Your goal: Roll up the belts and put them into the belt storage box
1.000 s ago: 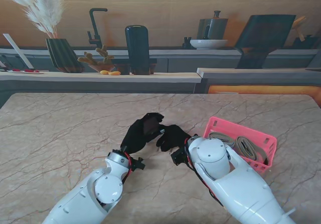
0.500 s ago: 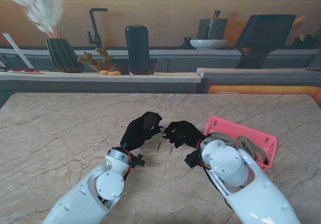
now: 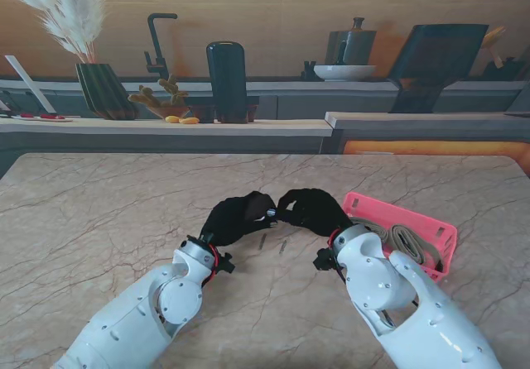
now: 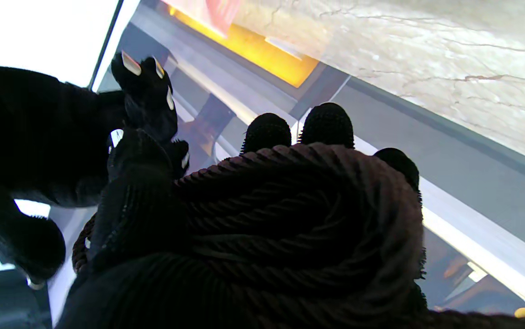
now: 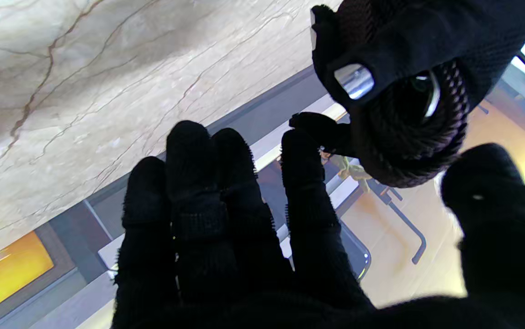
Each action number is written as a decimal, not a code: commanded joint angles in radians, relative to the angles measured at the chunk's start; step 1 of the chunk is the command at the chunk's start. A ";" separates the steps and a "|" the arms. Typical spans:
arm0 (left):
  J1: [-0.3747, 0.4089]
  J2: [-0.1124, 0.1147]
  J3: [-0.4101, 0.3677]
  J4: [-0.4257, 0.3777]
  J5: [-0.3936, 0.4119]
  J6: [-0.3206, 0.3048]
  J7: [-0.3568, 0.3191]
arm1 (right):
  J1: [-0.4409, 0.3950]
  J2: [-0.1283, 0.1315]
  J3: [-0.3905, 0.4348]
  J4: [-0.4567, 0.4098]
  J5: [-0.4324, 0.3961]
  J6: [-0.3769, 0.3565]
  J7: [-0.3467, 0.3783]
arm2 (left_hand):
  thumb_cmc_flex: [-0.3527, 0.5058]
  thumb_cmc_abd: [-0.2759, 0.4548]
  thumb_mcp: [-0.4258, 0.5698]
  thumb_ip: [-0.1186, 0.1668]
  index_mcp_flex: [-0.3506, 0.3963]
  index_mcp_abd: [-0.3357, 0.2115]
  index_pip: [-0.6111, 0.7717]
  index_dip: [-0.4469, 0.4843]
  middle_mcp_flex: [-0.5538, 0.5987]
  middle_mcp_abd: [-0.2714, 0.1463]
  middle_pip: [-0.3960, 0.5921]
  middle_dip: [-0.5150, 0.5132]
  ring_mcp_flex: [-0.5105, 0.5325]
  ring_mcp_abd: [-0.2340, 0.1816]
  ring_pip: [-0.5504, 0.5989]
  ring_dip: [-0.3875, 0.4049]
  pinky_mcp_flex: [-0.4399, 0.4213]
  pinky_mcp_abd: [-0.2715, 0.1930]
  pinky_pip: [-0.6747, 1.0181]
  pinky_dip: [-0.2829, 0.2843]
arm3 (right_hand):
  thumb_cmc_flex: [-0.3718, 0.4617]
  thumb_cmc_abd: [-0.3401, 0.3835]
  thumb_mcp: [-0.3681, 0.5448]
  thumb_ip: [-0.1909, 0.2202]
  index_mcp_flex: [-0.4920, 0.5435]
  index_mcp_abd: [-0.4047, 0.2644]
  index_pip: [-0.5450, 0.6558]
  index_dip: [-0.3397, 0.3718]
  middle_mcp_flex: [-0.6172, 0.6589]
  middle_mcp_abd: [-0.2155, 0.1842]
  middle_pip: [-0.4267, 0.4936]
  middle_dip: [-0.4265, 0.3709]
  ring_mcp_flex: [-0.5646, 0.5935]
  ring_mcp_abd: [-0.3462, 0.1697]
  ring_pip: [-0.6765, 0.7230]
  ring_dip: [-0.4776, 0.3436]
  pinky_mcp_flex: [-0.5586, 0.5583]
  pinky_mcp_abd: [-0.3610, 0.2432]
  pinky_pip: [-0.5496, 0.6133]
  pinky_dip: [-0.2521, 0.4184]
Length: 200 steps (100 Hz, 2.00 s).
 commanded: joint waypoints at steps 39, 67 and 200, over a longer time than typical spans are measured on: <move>-0.024 0.034 0.026 -0.003 0.042 -0.010 -0.055 | 0.120 0.003 -0.122 0.035 -0.031 0.093 0.093 | 0.139 0.110 0.113 0.050 0.092 -0.035 -0.046 -0.024 0.106 -0.050 0.073 0.030 0.085 0.014 0.131 0.040 -0.008 0.024 0.084 0.014 | 0.005 0.037 -0.075 0.044 0.073 0.051 -0.014 0.037 0.068 0.040 0.058 0.007 0.067 0.035 0.070 0.008 0.038 0.012 0.090 0.004; -0.015 0.033 0.023 -0.015 0.030 0.028 -0.064 | 0.187 -0.008 -0.199 0.082 0.026 0.147 0.111 | 0.148 0.091 0.124 0.055 0.103 -0.020 -0.051 -0.028 0.108 -0.036 0.067 0.032 0.083 0.026 0.130 0.043 -0.015 0.037 0.085 0.016 | 0.215 0.004 -0.013 0.074 0.127 0.015 0.031 0.067 0.122 0.026 0.086 0.005 0.112 0.032 0.106 0.001 0.058 0.002 0.129 -0.015; 0.052 0.014 -0.094 -0.042 -0.161 -0.090 -0.118 | -0.035 -0.014 0.141 -0.090 0.533 0.122 0.191 | -0.737 -0.290 0.766 -0.013 -0.297 -0.177 -0.442 0.039 -0.689 -0.024 -0.576 -0.188 -0.677 -0.107 -0.693 -0.089 -0.529 -0.125 -0.646 -0.096 | 0.525 -0.075 0.289 -0.099 0.052 -0.054 0.446 -0.197 0.183 -0.020 0.134 0.057 0.172 -0.024 0.146 0.043 0.098 -0.036 0.115 -0.022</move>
